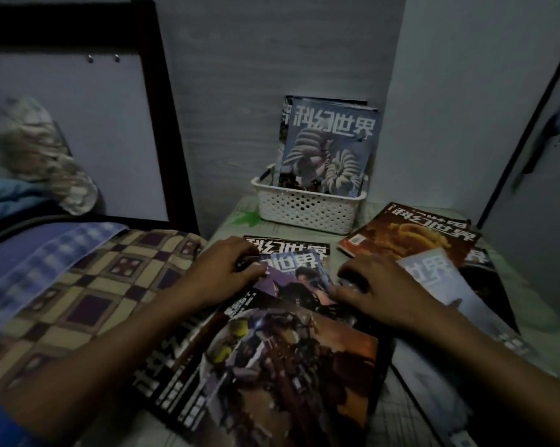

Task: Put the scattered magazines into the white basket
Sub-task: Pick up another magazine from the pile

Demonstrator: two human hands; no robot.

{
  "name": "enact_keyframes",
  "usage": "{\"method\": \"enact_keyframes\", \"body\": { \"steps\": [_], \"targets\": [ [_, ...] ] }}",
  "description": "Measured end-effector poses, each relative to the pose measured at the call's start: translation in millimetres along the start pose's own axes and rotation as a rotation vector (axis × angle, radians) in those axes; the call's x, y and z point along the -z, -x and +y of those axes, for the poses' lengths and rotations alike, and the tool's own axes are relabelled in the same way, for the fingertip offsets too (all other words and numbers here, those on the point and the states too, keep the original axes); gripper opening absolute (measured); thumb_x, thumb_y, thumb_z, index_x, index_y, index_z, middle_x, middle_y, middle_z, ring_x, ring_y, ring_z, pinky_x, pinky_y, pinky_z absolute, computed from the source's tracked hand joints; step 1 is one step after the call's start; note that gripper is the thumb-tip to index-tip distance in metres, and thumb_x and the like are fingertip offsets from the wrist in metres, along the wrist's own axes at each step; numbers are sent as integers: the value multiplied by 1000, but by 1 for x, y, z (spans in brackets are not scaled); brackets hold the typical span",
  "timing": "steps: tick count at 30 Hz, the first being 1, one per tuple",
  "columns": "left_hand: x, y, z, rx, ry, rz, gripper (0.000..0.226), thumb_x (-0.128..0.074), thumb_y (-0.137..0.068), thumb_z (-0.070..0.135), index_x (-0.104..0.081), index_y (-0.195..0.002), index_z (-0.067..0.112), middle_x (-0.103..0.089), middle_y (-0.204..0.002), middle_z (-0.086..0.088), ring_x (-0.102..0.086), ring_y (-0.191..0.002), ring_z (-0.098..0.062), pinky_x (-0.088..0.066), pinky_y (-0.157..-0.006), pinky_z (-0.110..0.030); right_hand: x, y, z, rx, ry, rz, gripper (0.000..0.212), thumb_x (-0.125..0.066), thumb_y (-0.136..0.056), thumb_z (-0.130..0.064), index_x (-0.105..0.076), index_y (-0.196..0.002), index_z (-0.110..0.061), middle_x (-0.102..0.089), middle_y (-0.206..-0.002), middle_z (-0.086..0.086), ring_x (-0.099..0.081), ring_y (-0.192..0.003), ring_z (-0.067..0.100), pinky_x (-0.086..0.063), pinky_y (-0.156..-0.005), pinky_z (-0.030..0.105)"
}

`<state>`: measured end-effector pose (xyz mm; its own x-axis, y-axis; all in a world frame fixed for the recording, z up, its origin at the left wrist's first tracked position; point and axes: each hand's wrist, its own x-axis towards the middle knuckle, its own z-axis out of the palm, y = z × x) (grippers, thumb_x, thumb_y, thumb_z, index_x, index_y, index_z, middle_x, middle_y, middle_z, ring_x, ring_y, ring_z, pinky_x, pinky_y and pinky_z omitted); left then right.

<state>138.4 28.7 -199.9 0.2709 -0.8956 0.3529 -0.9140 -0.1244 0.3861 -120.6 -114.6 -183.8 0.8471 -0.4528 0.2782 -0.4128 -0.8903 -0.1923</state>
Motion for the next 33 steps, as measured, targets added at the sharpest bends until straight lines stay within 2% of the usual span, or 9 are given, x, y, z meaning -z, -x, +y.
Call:
{"method": "enact_keyframes", "body": {
  "steps": [3,5,7,12,17,22,26,30,33],
  "targets": [
    [14,31,1,109,74,-293,79,-59,-64,82,-54,-130,38,-47,-141,8,-44,-127,-12,-41,-106,-42,4,14,-22,140,253,62,59,-43,-85,-71,-70,-100,-21,-65,-102,3,-55,-99,21,-42,-81,34],
    [26,42,2,157,93,-504,94,-59,-55,88,-39,-139,51,-23,-157,13,-22,-142,-14,-29,-115,-50,3,20,-45,206,246,-39,72,-36,-83,-78,-64,-120,-24,-61,-120,4,-53,-103,21,-38,-80,32],
    [34,42,7,189,38,-543,101,-59,-49,90,-36,-140,51,-20,-158,9,-20,-143,-19,-28,-114,-54,1,22,-63,149,142,-193,82,-34,-73,-87,-59,-123,-28,-54,-134,4,-55,-103,21,-40,-76,31],
    [32,44,22,183,-91,-401,106,-64,-49,86,-40,-142,42,-19,-158,4,-23,-142,-25,-31,-113,-51,5,15,-86,-188,-193,-402,91,-70,-56,-77,-53,-130,-26,-59,-133,-3,-61,-107,19,-50,-87,32],
    [23,53,24,193,-78,-277,113,-56,-48,92,-33,-145,39,-37,-150,5,-41,-130,-18,-43,-104,-43,5,17,-100,-352,-358,-349,37,-74,-69,-55,-52,-78,-26,-61,-84,-4,-56,-74,14,-40,-59,31],
    [18,58,28,227,-14,-207,105,-61,-53,86,-38,-143,38,-45,-146,5,-46,-126,-17,-44,-102,-42,-2,27,-105,-521,-728,-272,61,-82,-68,-31,-47,-118,-29,-66,-105,2,-64,-95,22,-45,-68,30],
    [25,57,34,207,31,-271,97,-64,-62,79,-35,-144,36,-43,-148,2,-44,-129,-19,-40,-106,-47,0,27,-98,-573,-1021,-294,54,-75,-77,-2,-50,-122,-17,-75,-100,8,-71,-90,23,-55,-77,34],
    [34,49,39,254,-80,16,85,-64,-69,73,-42,-139,31,-46,-146,0,-44,-129,-23,-35,-107,-46,5,29,-71,-523,-841,-32,40,-71,-83,-6,-54,-114,-25,-75,-101,4,-71,-83,17,-57,-74,34],
    [29,48,37,429,226,52,65,-75,-76,51,-50,-131,27,-51,-137,-3,-52,-116,-18,-44,-89,-32,7,37,-53,-541,-540,159,35,-70,-86,-30,-52,-116,-32,-70,-105,-6,-66,-94,19,-51,-78,35]
  ]
}}
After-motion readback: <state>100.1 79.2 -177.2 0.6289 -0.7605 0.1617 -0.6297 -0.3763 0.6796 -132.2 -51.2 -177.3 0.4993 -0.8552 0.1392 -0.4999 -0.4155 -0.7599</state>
